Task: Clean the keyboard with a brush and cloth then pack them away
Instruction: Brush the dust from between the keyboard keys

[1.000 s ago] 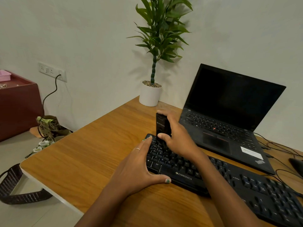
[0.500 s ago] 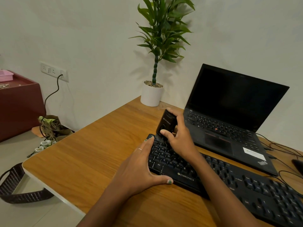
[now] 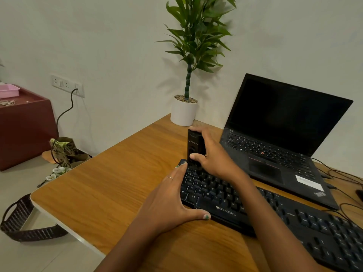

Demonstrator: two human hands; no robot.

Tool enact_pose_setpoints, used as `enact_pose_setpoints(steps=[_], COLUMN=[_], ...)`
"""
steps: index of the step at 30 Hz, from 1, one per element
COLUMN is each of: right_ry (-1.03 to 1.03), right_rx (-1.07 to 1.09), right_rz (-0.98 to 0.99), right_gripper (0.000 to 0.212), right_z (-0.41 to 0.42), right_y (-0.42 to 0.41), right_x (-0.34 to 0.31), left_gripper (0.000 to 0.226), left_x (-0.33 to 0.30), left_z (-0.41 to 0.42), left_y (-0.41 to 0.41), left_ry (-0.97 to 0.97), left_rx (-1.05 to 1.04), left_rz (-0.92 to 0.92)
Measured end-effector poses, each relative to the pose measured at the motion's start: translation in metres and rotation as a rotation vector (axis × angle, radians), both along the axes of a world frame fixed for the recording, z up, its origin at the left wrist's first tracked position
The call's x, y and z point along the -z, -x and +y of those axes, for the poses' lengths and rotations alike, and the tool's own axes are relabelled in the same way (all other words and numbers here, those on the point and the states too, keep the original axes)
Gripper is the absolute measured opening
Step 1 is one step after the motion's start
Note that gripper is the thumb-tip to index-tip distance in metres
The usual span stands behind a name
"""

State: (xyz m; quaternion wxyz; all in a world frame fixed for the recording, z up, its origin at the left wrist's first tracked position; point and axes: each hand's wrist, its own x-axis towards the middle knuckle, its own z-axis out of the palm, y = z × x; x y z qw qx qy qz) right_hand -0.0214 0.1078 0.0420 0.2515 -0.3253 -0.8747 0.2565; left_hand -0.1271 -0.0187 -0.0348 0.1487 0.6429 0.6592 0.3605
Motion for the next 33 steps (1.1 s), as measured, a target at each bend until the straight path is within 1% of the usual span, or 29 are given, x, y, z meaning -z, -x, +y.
enact_pose_setpoints(steps=[3,5,7,9,11,13,15,17,19,22,24,26,29,31,33], right_ry=[0.046,-0.034,-0.094,-0.019,0.133,0.204,0.145,0.034,-0.034,0.072,0.116,0.086,0.005,0.063,0.195], right_rx=[-0.003,0.037,0.058,0.037,-0.009,-0.044,-0.006,0.051,0.041,0.0,-0.002,0.024,0.019,-0.001,-0.028], right_rz=[-0.103,-0.086,-0.018,0.053,0.105,0.097,0.069,0.086,0.1,0.094,0.045,0.051,0.15,0.182,0.179], right_gripper=[0.066,0.065,0.065,0.065,0.065,0.065,0.064,0.064,0.063,0.065,0.066,0.065,0.065,0.065,0.065], right_z=[0.007,0.004,0.0,0.0,0.005,0.01,0.008,0.0,-0.005,0.003,0.01,0.008,-0.001,0.0,0.007], right_y=[-0.01,-0.007,-0.002,-0.002,-0.008,-0.015,-0.015,-0.007,0.001,-0.006,-0.015,-0.014,-0.003,-0.003,-0.012], right_x=[-0.011,-0.008,0.003,0.009,0.003,-0.005,-0.004,0.004,0.013,0.006,-0.002,0.001,0.015,0.016,0.006], left_gripper=[0.129,0.129,0.129,0.129,0.129,0.129,0.129,0.129,0.129,0.129,0.13,0.13,0.129,0.129,0.129], left_x=[0.0,0.0,0.0,0.0,-0.001,0.0,0.0,0.0,-0.001,0.0,0.0,0.0,-0.001,-0.001,-0.001], left_z=[0.0,0.0,-0.001,-0.001,0.0,0.0,0.001,0.0,-0.001,0.0,0.0,0.0,-0.001,-0.001,-0.001], left_y=[0.0,0.0,0.0,0.0,0.0,0.0,0.0,-0.001,-0.001,0.0,0.0,0.0,-0.001,-0.001,0.0], left_ry=[0.001,-0.002,-0.009,-0.013,-0.01,0.003,0.01,0.006,0.003,0.009,0.015,0.014,0.006,0.001,0.002], left_rx=[0.001,0.0,-0.001,0.001,0.002,0.002,0.001,-0.003,-0.005,-0.004,-0.003,-0.004,-0.003,0.001,0.004], left_rz=[0.0,0.0,-0.001,-0.004,-0.008,-0.001,0.005,0.009,0.012,0.006,0.009,0.012,0.011,0.008,0.007])
